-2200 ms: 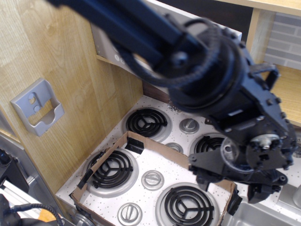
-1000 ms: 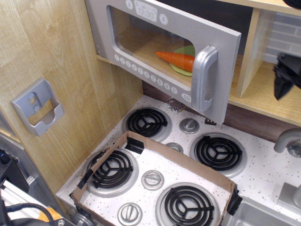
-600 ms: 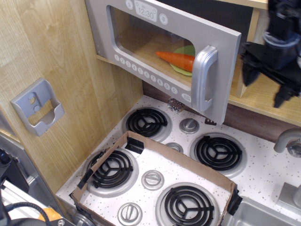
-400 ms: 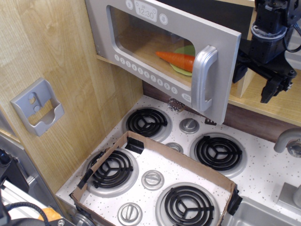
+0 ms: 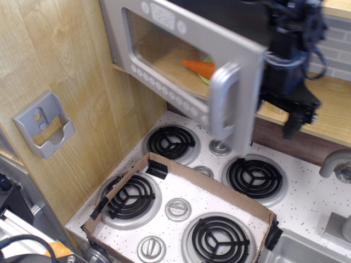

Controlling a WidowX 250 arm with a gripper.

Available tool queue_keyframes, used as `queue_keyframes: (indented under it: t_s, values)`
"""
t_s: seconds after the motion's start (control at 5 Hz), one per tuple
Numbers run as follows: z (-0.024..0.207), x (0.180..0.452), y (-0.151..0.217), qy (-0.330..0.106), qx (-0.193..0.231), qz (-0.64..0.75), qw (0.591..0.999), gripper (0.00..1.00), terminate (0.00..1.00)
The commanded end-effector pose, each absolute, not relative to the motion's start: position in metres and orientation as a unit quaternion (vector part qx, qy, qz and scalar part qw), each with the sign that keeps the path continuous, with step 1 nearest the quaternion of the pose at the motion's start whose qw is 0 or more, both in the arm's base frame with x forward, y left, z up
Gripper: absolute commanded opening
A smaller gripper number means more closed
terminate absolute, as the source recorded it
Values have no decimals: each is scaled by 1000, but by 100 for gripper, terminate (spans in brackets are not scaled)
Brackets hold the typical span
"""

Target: Open microwave

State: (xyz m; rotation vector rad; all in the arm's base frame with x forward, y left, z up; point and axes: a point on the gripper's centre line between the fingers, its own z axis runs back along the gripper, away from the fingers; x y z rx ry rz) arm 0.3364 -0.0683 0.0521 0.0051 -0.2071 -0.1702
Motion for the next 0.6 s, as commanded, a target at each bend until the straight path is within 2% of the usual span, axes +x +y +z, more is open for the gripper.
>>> queue_keyframes:
  t_s: [0.0,0.2,0.4]
  values:
    - [47,285,-51,-146,-18,-24,989,100,0]
    - [40,263,-35,-152,-12,-8,988,100,0]
    - [33,239,-20,-139,-23,28,990,100,100]
